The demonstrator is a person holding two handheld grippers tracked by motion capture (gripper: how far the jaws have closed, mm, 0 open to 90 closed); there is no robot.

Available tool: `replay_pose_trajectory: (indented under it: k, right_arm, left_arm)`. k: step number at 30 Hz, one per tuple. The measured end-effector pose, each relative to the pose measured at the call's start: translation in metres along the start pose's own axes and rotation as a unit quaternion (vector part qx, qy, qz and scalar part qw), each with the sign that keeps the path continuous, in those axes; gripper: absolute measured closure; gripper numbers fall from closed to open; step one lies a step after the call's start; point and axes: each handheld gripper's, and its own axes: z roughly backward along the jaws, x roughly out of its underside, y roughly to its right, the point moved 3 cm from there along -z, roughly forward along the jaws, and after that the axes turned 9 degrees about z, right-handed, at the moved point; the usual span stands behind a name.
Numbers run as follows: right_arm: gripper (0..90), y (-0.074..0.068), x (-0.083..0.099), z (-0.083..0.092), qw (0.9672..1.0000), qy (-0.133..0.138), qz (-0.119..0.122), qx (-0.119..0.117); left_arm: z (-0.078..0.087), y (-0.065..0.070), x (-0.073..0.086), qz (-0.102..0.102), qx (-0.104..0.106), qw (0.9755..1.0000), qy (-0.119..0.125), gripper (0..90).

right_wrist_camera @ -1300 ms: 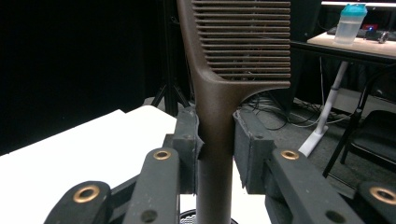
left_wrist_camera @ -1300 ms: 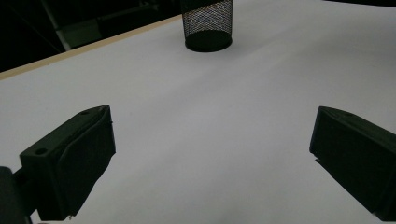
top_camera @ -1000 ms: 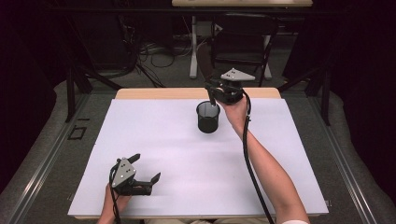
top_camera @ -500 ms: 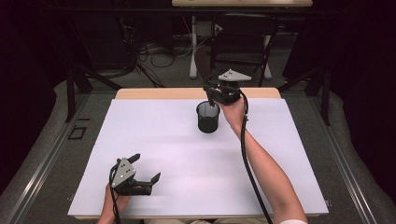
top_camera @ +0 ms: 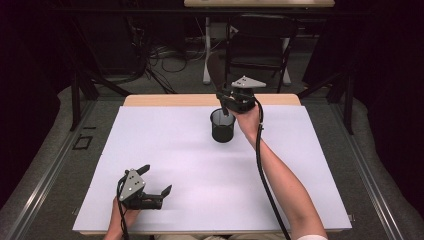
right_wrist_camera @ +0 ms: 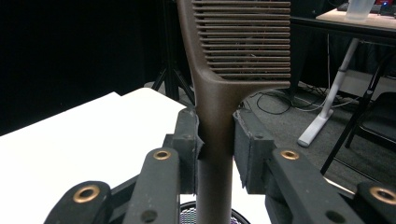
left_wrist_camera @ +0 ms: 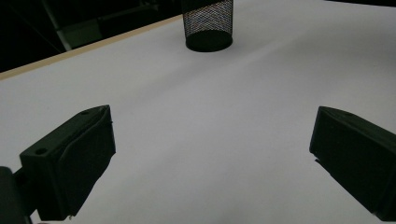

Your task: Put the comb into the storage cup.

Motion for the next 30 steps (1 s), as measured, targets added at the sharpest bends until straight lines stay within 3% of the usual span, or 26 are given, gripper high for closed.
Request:
replay_pose_trajectory:
  k: [30]
  right_arm:
    - [72.5, -0.006, 0.018, -0.014, 0.9996, -0.025, 0.002, -0.013]
  left_arm:
    - [0.0, 0.001, 0.0, -0.001, 0.001, 1.0, -0.001, 0.3]
